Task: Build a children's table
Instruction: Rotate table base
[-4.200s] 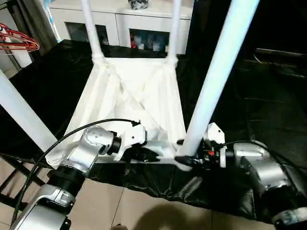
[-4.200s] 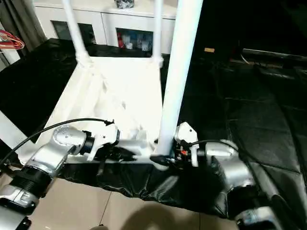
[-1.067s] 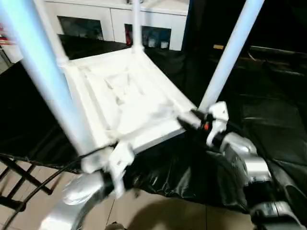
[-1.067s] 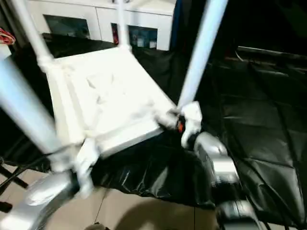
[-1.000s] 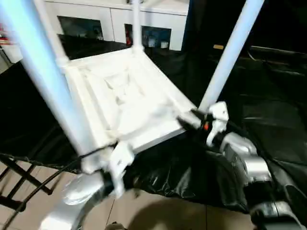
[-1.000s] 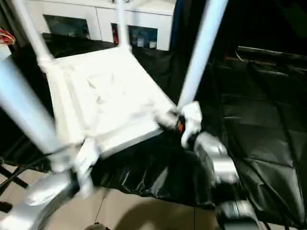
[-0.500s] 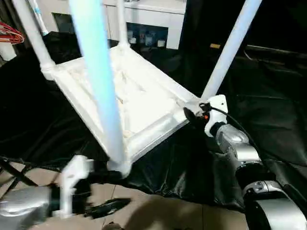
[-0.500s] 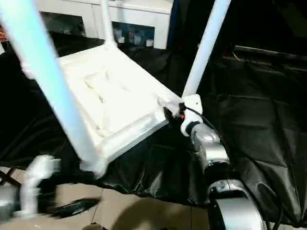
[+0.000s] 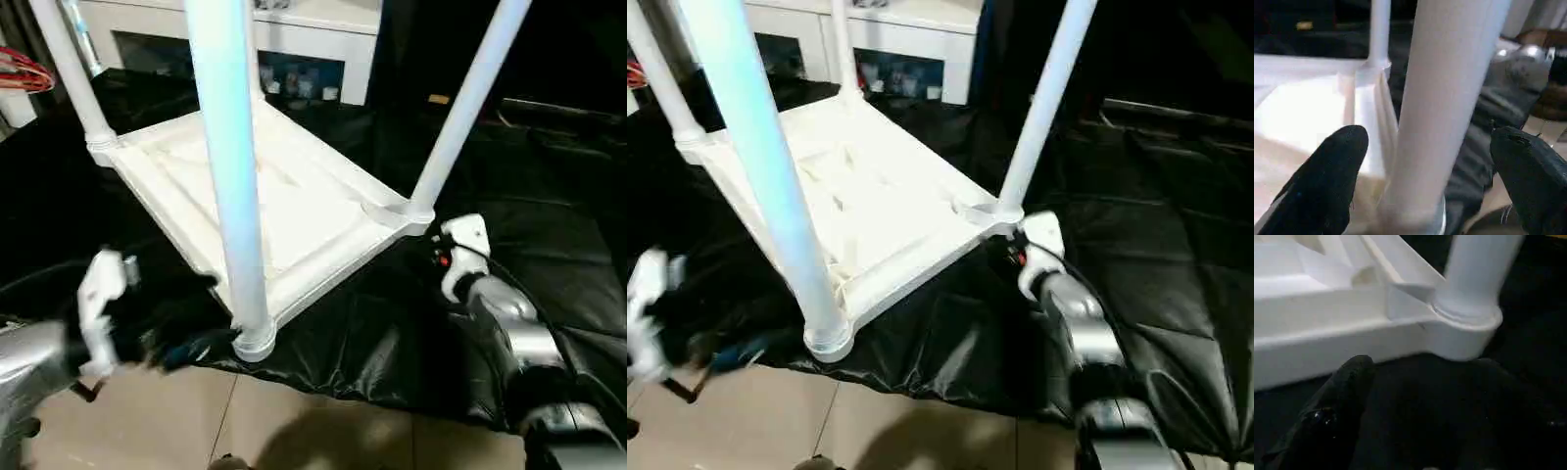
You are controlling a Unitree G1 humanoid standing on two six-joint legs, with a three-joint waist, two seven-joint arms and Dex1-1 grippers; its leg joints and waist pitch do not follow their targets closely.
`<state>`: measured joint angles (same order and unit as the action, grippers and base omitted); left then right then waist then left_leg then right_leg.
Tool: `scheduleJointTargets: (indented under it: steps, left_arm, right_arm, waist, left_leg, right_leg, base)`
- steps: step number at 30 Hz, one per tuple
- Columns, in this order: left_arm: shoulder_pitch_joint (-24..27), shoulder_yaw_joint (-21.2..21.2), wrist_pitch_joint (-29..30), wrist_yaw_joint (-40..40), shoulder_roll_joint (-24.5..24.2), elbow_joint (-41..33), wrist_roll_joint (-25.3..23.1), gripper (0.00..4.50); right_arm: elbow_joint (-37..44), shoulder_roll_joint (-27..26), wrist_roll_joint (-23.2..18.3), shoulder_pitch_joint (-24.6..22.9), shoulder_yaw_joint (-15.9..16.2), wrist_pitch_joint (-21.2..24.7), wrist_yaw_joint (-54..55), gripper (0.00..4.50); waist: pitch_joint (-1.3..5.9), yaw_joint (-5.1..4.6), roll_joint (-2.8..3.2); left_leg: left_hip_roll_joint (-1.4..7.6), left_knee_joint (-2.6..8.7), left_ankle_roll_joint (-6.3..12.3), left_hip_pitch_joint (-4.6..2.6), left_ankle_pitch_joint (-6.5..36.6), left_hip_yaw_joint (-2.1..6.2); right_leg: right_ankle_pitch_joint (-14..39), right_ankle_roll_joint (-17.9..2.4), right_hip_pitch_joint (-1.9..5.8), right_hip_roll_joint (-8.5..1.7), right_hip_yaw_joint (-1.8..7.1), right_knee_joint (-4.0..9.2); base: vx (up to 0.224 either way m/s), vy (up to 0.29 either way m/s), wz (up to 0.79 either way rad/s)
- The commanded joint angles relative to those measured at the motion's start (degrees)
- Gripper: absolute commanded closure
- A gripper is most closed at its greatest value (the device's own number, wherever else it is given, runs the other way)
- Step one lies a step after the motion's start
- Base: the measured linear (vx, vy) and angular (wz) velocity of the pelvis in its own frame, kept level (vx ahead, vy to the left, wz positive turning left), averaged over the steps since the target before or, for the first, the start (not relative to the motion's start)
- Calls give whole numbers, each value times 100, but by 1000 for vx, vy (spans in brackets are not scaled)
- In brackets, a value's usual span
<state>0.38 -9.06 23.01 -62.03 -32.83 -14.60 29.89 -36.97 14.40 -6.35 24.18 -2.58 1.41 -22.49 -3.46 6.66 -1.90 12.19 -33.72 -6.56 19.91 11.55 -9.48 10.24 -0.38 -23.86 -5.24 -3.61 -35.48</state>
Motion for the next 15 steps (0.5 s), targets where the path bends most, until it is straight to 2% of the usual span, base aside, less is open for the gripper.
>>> scheduleJointTargets:
  steps: [1,2,3,6,10,11,12,14,15]
  left_arm:
    - [-206,216,-129,108,146,105,-133,1]
    - [-242,249,-138,119,183,119,-140,1]
    - [-432,431,-153,175,380,180,-149,1]
    - [-737,698,-126,315,749,236,-93,1]
    - [-1227,1314,-117,483,1266,478,-298,1]
    - [-1227,1314,-117,483,1266,478,-298,1]
    - [-1398,1606,-180,481,1505,596,-409,1]
    - [-1511,1792,-229,488,1672,678,-489,1]
    - [-1600,1922,-262,510,1812,759,-544,1]
  right_arm:
    - [230,-19,101,-131,37,132,77,84]
    - [240,-34,110,-149,48,135,82,84]
    - [237,-126,143,-202,122,149,108,84]
    - [76,-281,233,-133,317,138,187,84]
    - [-383,-637,343,236,447,104,308,84]
    - [-383,-637,343,236,447,104,308,84]
    - [-581,-770,392,405,481,62,353,84]
    - [-696,-844,405,509,500,37,366,84]
    - [-765,-879,432,571,519,15,368,84]
  waist:
    - [372,31,61]
    - [374,24,54]
    - [370,23,81]
    - [379,11,59]
    - [368,9,78]
    - [367,11,80]
    - [375,23,80]
    - [374,21,75]
    - [389,25,71]
  left_leg:
    - [-2,424,86,26,883,-67]
    - [-1,425,91,34,863,-63]
    - [1,424,79,36,892,-62]
    - [1,419,48,44,946,-60]
    - [3,431,14,23,1165,-55]
    - [8,435,1,20,1195,-51]
    - [18,430,-10,16,1203,-46]
    - [10,429,-45,25,1135,-49]
    - [10,424,-51,41,1080,-37]
  right_leg:
    - [833,-1058,349,-171,222,336]
    - [828,-1047,355,-171,221,335]
    - [859,-1056,349,-180,223,336]
    - [978,-1057,350,-190,219,341]
    - [1307,-1028,320,-188,215,377]
    - [1352,-1018,320,-194,214,377]
    - [1344,-999,316,-205,215,370]
    - [1269,-976,320,-190,216,373]
    - [1169,-977,349,-204,212,354]
  base:
    - [0,0,0]
    - [0,0,0]
    - [0,0,0]
    - [0,0,0]
    - [0,0,0]
    - [0,0,0]
    - [0,0,0]
    - [0,0,0]
    - [0,0,0]
